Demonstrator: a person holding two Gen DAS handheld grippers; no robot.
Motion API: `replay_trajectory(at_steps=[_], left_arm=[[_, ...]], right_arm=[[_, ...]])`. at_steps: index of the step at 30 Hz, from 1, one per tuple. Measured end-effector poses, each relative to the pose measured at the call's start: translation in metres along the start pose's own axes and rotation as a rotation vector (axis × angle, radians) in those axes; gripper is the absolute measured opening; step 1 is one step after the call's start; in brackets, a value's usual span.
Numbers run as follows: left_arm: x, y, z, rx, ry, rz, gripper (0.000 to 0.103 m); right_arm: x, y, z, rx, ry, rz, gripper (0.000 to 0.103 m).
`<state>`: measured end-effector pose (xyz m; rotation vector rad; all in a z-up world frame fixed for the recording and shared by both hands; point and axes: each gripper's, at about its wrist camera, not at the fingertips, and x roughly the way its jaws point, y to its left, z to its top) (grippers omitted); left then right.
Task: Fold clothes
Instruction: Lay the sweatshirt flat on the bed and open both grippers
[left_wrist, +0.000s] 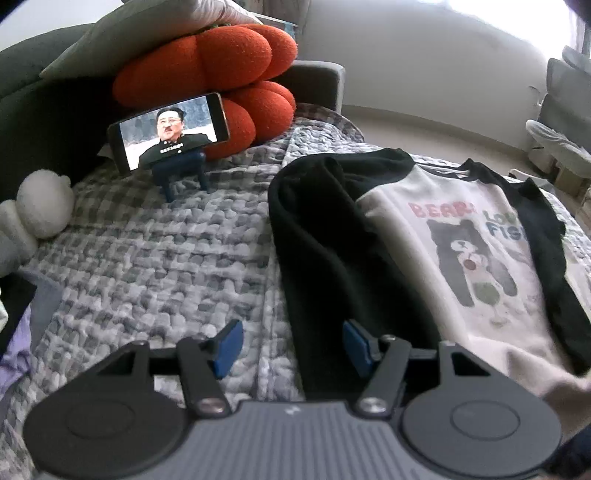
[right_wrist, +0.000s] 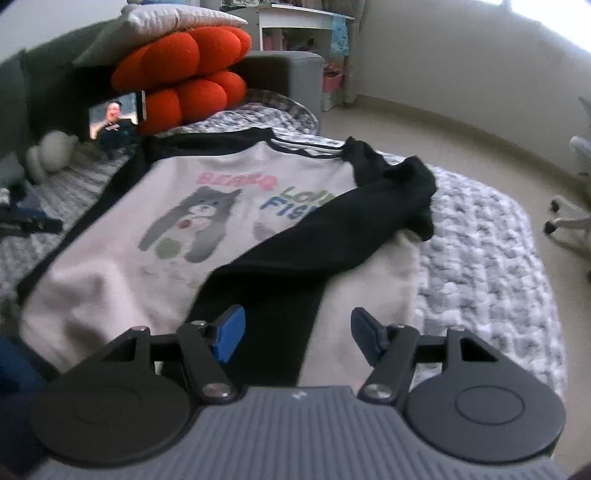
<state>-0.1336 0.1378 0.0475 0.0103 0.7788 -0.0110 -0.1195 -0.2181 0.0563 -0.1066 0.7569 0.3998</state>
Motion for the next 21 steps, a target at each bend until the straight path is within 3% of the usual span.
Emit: replay_trajectory(at_steps=[6, 10, 12, 13, 14, 17, 21], left_arm=[[0.008, -0.015, -0.004, 0.021, 0.008, -0.031, 0.067], [0.018, -0.028, -0.008, 0.045, 0.027, -0.048, 0.066], [0.020, -0.031, -0.007, 0.053, 0.020, -0.029, 0.052], [0.022, -0.032, -0.006, 0.057, 0.025, -0.009, 0.023], [0.024, -0.029, -0.004, 0.050, 0.034, 0.004, 0.008], [0.024, -0.012, 0.003, 0.009, 0.039, 0.021, 0.000], [0.010, 0.031, 0.024, -0.010, -0.035, 0.151, 0.000]], right_arm=[[0.004, 0.025, 0.004, -0.038, 0.001, 0.103, 0.067], [0.032, 0.039, 0.006, -0.064, 0.102, 0.120, 0.067], [0.044, 0.042, 0.007, -0.062, 0.140, 0.081, 0.052], [0.044, 0.042, 0.011, -0.064, 0.133, 0.058, 0.034], [0.042, 0.039, 0.015, -0.042, 0.124, 0.049, 0.007], [0.028, 0.020, 0.026, 0.019, 0.079, -0.004, 0.003], [-0.007, -0.037, 0.041, 0.159, -0.047, -0.130, 0.001]])
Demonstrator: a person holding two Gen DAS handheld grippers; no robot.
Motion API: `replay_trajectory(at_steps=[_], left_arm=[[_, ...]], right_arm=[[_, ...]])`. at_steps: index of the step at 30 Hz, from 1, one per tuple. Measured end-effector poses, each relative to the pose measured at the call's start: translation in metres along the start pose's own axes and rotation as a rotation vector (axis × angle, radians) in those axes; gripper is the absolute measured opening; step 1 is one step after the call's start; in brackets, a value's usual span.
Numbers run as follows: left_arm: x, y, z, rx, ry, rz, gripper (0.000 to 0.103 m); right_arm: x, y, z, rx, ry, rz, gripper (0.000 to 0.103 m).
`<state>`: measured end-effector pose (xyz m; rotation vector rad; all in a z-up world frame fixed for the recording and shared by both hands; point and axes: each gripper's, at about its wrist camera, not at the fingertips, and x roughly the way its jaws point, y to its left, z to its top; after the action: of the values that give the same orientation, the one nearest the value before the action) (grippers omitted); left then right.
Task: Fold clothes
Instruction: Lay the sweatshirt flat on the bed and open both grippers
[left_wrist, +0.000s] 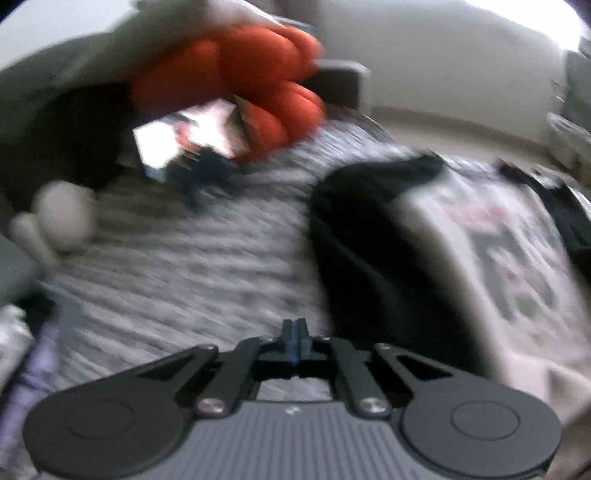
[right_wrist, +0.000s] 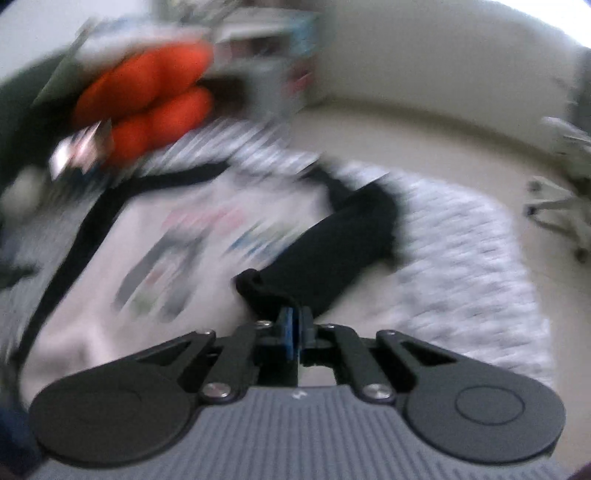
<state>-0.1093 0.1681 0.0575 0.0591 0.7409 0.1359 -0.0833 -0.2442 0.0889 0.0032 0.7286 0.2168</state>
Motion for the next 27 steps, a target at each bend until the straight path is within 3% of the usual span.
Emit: replay_trajectory(at_steps=[3, 4, 6, 7, 8, 9, 10, 11, 13, 18, 20, 22, 24, 26, 27], left_arm=[[-0.003, 0.037, 0.022, -0.034, -0.044, 0.097, 0.000], [-0.005, 0.047, 0.027, -0.047, -0.055, 0.103, 0.000], [-0.009, 0.050, 0.029, -0.064, -0.050, 0.040, 0.002], [-0.010, 0.045, 0.026, -0.058, -0.038, -0.004, 0.012], [-0.010, 0.038, 0.021, -0.043, -0.025, -0.040, 0.036], [-0.010, 0.028, 0.014, -0.021, -0.017, -0.065, 0.049], [-0.011, 0.018, 0.006, 0.002, -0.012, -0.088, 0.061], [-0.011, 0.009, -0.002, 0.017, -0.007, -0.108, 0.062], [-0.012, 0.002, -0.009, 0.004, 0.008, -0.140, 0.063], [-0.012, -0.010, -0.023, -0.045, 0.042, -0.214, 0.070], [-0.010, -0.015, -0.024, -0.029, 0.045, -0.222, 0.078], [-0.007, -0.023, -0.024, -0.013, 0.053, -0.216, 0.078], [0.000, -0.032, -0.023, -0.002, 0.077, -0.192, 0.069], [0.009, -0.042, -0.023, 0.008, 0.105, -0.181, 0.047], [0.014, -0.047, -0.023, 0.014, 0.120, -0.176, 0.040]], right_arm=[[-0.022, -0.071, 0.027, 0.217, -0.134, -0.122, 0.001], [-0.028, -0.098, 0.037, 0.321, -0.183, -0.158, 0.001], [-0.028, -0.142, 0.047, 0.493, -0.219, -0.236, 0.005], [-0.023, -0.161, 0.050, 0.565, -0.214, -0.264, 0.018], [-0.016, -0.174, 0.049, 0.610, -0.188, -0.282, 0.020], [-0.008, -0.187, 0.047, 0.653, -0.161, -0.300, 0.021], [-0.002, -0.194, 0.043, 0.680, -0.143, -0.331, 0.030], [0.001, -0.196, 0.037, 0.695, -0.138, -0.370, 0.039], [0.001, -0.191, 0.024, 0.686, -0.147, -0.404, 0.042], [0.003, -0.152, -0.002, 0.515, -0.095, -0.272, 0.058], [0.002, -0.128, -0.015, 0.414, -0.058, -0.206, 0.063], [0.001, -0.105, -0.031, 0.340, -0.009, -0.137, 0.064], [0.000, -0.086, -0.040, 0.301, 0.019, -0.083, 0.064], [-0.004, -0.070, -0.048, 0.276, 0.032, -0.032, 0.064], [-0.006, -0.062, -0.049, 0.265, 0.036, -0.009, 0.064]])
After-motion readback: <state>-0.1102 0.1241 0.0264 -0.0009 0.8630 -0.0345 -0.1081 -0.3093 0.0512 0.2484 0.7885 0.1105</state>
